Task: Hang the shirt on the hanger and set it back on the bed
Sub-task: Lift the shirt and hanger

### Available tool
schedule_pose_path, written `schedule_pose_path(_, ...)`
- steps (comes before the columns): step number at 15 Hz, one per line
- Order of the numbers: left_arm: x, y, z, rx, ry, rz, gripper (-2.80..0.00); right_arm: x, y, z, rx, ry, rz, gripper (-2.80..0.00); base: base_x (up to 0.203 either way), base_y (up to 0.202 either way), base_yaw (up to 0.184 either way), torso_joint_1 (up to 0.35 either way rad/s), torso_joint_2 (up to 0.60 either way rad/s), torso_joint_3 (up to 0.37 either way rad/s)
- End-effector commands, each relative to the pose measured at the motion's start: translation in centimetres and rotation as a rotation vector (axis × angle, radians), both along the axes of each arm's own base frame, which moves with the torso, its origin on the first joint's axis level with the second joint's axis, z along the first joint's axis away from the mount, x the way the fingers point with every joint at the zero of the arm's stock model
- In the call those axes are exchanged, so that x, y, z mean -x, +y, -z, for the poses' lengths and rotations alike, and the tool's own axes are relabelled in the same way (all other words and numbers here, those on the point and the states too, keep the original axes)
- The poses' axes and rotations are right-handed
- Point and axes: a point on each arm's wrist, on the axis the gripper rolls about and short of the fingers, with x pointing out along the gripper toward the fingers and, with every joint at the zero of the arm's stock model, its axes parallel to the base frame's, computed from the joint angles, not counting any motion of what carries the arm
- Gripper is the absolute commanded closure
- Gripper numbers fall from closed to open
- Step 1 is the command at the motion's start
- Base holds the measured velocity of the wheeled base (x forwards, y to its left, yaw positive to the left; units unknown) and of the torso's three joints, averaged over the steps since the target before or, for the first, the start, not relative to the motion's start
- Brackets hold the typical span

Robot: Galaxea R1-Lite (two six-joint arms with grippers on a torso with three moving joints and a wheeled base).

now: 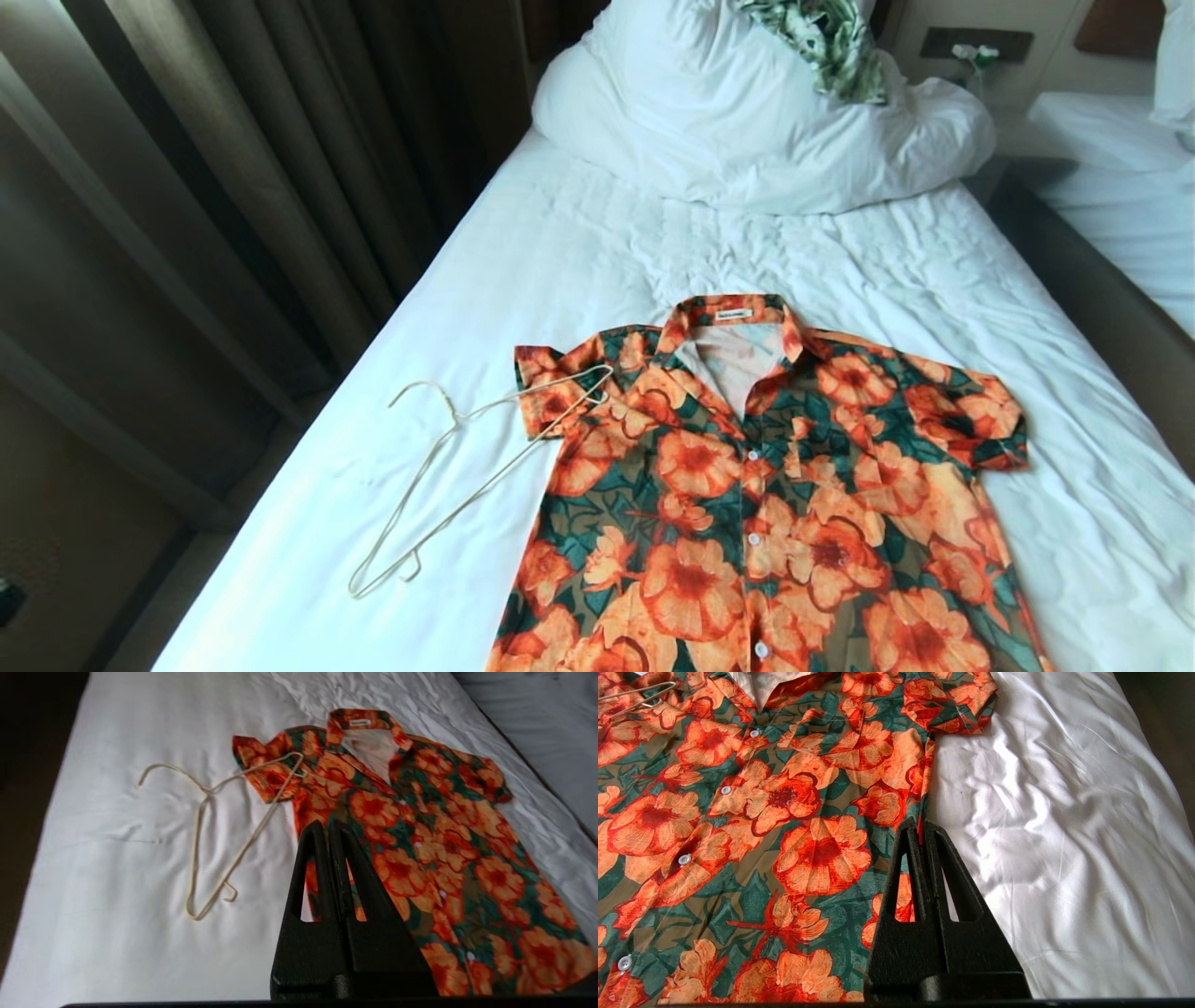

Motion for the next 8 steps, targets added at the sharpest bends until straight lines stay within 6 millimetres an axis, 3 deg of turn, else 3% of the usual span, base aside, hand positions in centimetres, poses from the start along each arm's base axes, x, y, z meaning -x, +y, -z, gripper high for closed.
schedule_pose_path(1,-3.3,-1.1,-1.2,-0.001,0.151,0.104,0.00,0.0,0.0,0.0,0.000,-0.001,-0.001,0.00,0.000,0.000,0.000,0.000,0.00,0.000)
schedule_pose_path(6,-11.6,-5.3,-0.7,0.033,0.409,0.341,0.00,0.0,0.0,0.0,0.000,-0.001,-0.001,0.00,0.000,0.000,0.000,0.000,0.00,0.000)
schedule_pose_path(8,-15.7,-5.6,0.5,0.081,0.492,0.393,0.00,0.0,0.0,0.0,0.000,-0.001,-0.001,0.00,0.000,0.000,0.000,0.000,0.00,0.000)
